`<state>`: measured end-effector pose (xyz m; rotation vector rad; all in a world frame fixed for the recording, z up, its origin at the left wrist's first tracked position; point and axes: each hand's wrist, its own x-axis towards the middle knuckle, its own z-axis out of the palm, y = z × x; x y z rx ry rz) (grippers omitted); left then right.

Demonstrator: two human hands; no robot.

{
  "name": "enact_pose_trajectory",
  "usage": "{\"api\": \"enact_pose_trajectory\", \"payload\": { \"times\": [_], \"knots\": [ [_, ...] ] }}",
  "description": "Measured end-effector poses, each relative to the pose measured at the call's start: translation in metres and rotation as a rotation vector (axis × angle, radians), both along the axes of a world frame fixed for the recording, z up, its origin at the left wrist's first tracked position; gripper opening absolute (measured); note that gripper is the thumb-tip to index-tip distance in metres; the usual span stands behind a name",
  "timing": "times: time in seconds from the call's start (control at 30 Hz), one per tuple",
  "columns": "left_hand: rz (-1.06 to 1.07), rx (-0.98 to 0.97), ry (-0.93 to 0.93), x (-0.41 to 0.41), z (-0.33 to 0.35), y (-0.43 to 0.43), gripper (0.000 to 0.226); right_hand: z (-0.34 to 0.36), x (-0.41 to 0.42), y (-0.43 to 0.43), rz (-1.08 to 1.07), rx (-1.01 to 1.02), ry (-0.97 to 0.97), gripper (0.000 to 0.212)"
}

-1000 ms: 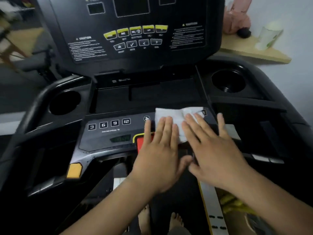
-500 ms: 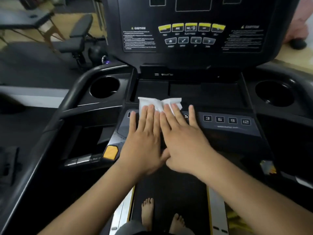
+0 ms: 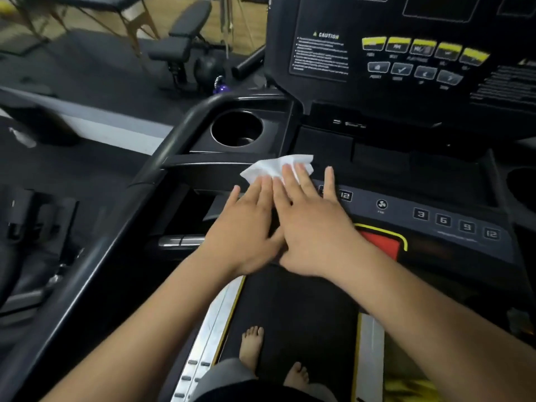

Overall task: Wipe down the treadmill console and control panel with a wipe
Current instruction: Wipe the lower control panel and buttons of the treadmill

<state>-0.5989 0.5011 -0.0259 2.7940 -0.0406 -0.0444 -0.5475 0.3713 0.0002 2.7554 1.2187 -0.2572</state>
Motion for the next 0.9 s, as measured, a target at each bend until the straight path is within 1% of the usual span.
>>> {"api": "enact_pose_trajectory", "payload": {
  "times": [0.07,0.1,0.13,0.17,0.27,0.37,0.47,0.5,0.53,0.6,0.67,0.73,0.8,0.9],
  "knots": [
    [-0.033,-0.142,-0.118,-0.027,-0.001,0.013,0.066,-0.005,-0.025,-0.004,0.07,-0.012,-0.003,0.111],
    [-0.036,-0.169,-0.138,-0.042,-0.002,0.019,0.067,-0.007,-0.039,-0.008,0.107,-0.016,-0.002,0.108],
    [-0.026,-0.181,-0.138,-0.052,-0.006,0.026,0.075,-0.009,-0.049,-0.011,0.129,-0.019,0.003,0.107],
    [-0.022,-0.196,-0.112,-0.055,-0.01,0.032,0.081,-0.009,-0.052,-0.012,0.137,-0.021,0.006,0.105],
    [0.027,-0.308,-0.035,-0.027,-0.016,0.035,0.068,-0.005,-0.025,0.0,0.114,-0.045,-0.025,0.105],
    [0.064,-0.417,0.051,0.009,-0.018,0.034,0.072,0.003,0.008,0.018,0.057,-0.106,-0.077,0.107],
    [0.03,-0.435,0.044,-0.01,-0.018,0.039,0.063,-0.003,-0.004,0.018,0.086,-0.09,-0.088,0.108],
    [0.006,-0.429,0.033,-0.026,-0.018,0.041,0.063,-0.007,-0.017,0.013,0.109,-0.062,-0.1,0.11],
    [-0.025,-0.389,0.023,-0.042,-0.018,0.041,0.067,-0.013,-0.031,0.006,0.116,-0.034,-0.099,0.113],
    [-0.084,-0.239,0.036,-0.067,-0.015,0.036,0.087,-0.023,-0.057,-0.01,0.093,0.001,-0.055,0.116],
    [-0.13,-0.115,0.064,-0.069,-0.014,0.03,0.096,-0.029,-0.059,-0.024,0.07,-0.011,-0.068,0.114],
    [-0.151,-0.024,0.02,-0.049,-0.013,0.028,0.095,-0.025,-0.042,-0.028,-0.003,-0.045,-0.116,0.11],
    [-0.156,-0.008,-0.024,-0.019,-0.011,0.027,0.093,-0.018,-0.022,-0.021,-0.1,-0.07,-0.171,0.107],
    [-0.172,-0.085,-0.069,0.004,-0.008,0.029,0.087,-0.019,-0.024,-0.002,-0.2,-0.032,-0.15,0.106]
  ]
}}
